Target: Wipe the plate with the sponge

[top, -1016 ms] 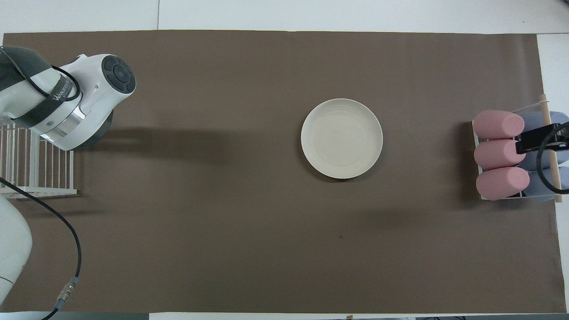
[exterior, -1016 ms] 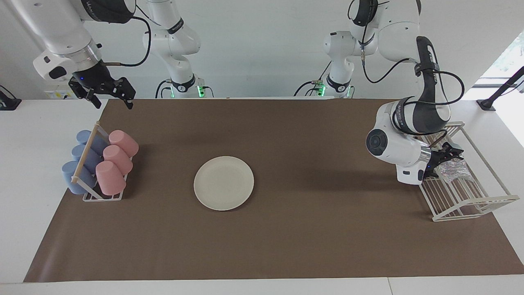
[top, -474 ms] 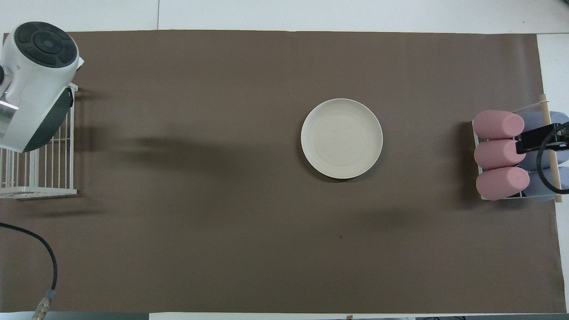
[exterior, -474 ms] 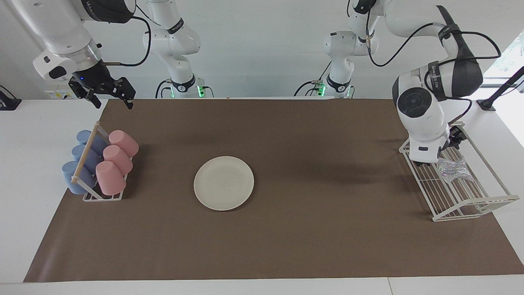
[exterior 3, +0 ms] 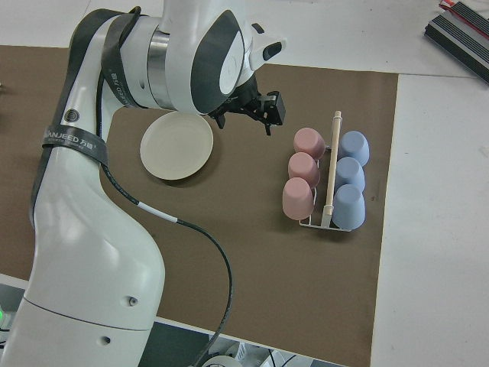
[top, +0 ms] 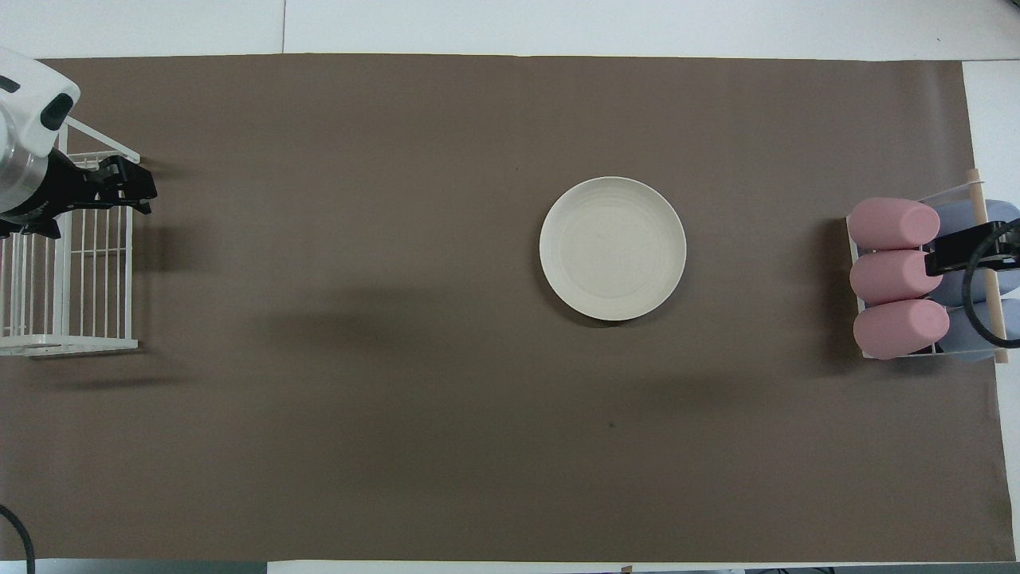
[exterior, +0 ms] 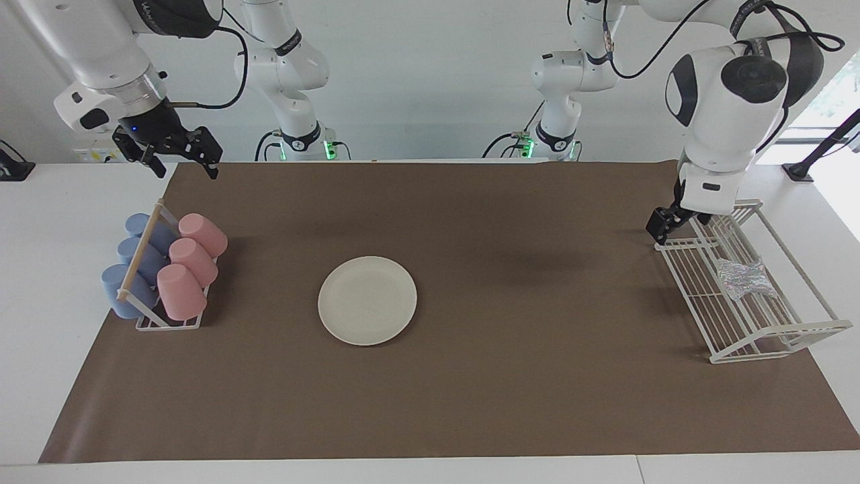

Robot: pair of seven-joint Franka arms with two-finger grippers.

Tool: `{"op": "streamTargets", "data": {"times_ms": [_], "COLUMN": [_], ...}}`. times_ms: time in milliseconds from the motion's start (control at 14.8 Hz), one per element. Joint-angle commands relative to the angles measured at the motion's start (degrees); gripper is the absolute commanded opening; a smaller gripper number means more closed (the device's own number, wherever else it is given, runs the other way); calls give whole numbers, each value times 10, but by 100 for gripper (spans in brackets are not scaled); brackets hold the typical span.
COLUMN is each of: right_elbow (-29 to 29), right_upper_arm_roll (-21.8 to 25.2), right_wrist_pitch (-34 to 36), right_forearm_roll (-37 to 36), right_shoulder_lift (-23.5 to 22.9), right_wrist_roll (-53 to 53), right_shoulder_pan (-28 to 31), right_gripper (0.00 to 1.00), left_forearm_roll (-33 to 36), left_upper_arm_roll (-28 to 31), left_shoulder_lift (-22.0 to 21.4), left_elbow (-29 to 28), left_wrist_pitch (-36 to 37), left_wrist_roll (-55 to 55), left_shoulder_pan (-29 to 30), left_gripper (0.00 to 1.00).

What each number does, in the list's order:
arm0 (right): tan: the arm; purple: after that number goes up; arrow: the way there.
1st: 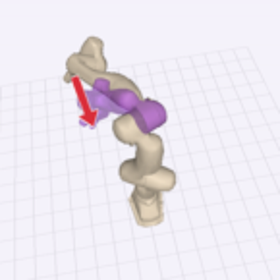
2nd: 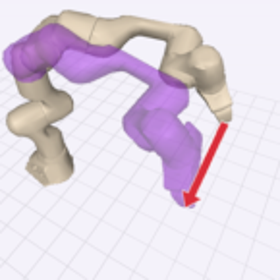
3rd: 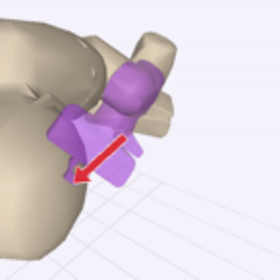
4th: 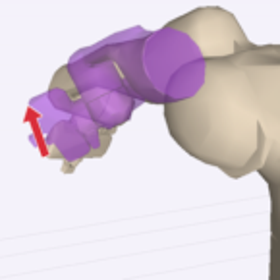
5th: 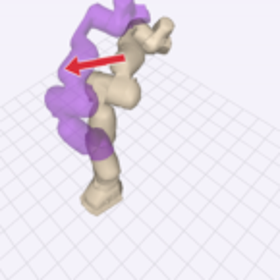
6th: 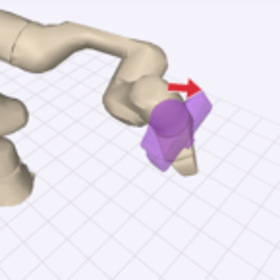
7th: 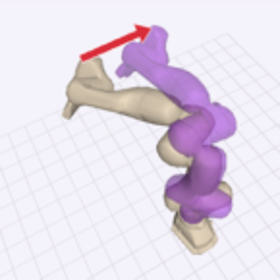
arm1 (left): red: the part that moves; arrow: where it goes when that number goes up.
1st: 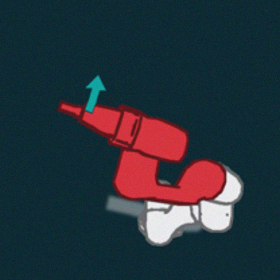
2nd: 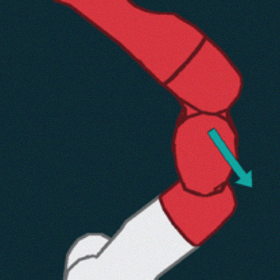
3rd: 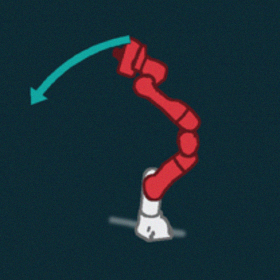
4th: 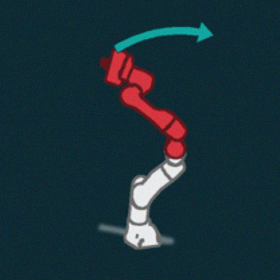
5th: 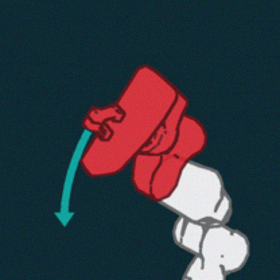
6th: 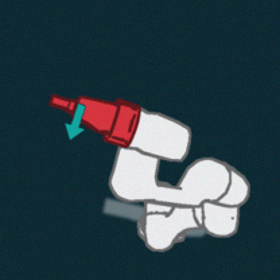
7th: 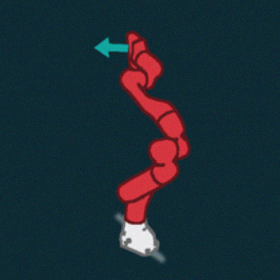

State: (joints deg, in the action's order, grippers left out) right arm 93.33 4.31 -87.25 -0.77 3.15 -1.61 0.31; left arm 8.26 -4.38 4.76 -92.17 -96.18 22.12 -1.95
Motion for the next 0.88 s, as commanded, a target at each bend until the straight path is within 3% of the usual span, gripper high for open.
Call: {"op": "streamTargets", "data": {"times_ms": [0,339,610,813], "right_elbow": [-7,-7,-7,-7], "right_upper_arm_roll": [-1,-1,-1,-1], "right_wrist_pitch": [12,12,12,12], "right_forearm_roll": [-11,-11,-11,-11], "right_shoulder_lift": [0,0,1,0], "right_wrist_roll": [7,7,7,7], "right_shoulder_pan": [0,0,0,0], "right_gripper": [100,100,100,100], "left_forearm_roll": [-67,-113,-103,-101], "left_upper_arm_roll": [-1,-1,17,23], "left_shoulder_lift": [-42,-106,-93,-71], "left_elbow": [-13,-78,-59,-12], "left_wrist_pitch": [52,89,74,102], "left_wrist_roll": [-54,-135,-127,-128], "left_shoulder_pan": [14,8,-37,-37], "left_gripper": [100,100,100,100]}}
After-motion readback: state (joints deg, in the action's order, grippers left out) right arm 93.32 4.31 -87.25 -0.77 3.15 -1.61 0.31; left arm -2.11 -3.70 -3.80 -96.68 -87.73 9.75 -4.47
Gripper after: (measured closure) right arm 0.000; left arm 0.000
